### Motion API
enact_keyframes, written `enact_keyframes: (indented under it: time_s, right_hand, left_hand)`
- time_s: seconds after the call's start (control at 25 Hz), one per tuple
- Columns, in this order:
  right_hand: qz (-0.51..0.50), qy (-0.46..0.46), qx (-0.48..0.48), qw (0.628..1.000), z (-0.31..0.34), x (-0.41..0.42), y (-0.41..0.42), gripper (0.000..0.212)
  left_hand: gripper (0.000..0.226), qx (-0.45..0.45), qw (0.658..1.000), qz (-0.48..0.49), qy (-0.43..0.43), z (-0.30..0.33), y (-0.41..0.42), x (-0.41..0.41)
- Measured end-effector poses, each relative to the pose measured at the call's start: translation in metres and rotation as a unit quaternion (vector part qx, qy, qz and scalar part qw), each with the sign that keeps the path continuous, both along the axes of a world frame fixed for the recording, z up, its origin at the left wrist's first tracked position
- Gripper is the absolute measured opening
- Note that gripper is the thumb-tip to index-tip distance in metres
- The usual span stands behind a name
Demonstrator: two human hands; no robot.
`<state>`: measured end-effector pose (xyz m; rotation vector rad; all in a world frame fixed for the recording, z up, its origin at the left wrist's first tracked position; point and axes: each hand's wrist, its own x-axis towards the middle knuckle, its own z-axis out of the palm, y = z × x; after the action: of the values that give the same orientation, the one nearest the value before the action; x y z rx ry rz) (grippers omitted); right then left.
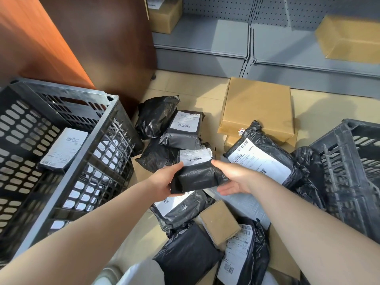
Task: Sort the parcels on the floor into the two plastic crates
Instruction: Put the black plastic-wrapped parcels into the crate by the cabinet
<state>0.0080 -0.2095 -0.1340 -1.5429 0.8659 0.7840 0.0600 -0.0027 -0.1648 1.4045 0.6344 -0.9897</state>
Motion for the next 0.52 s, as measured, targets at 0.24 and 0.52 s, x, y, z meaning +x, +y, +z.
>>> enact_keyframes:
  time_s: [0.24,0.52]
  right_hand:
    - [-0.007,0.006,0.101,0.995,-0.013,-0.001,-0.008,0.040]
    - [0.033,0.060,0.147,0.987,-0.011,-0.007,-0.010,0.067]
  left_hand:
    - [0.040,-0.020,0.999,-0.014,0.036,0.002,0.012,-0.004]
    - [0.016,-0.059,0.996,-0.056,0.042,0.004,0.017,-0.009]
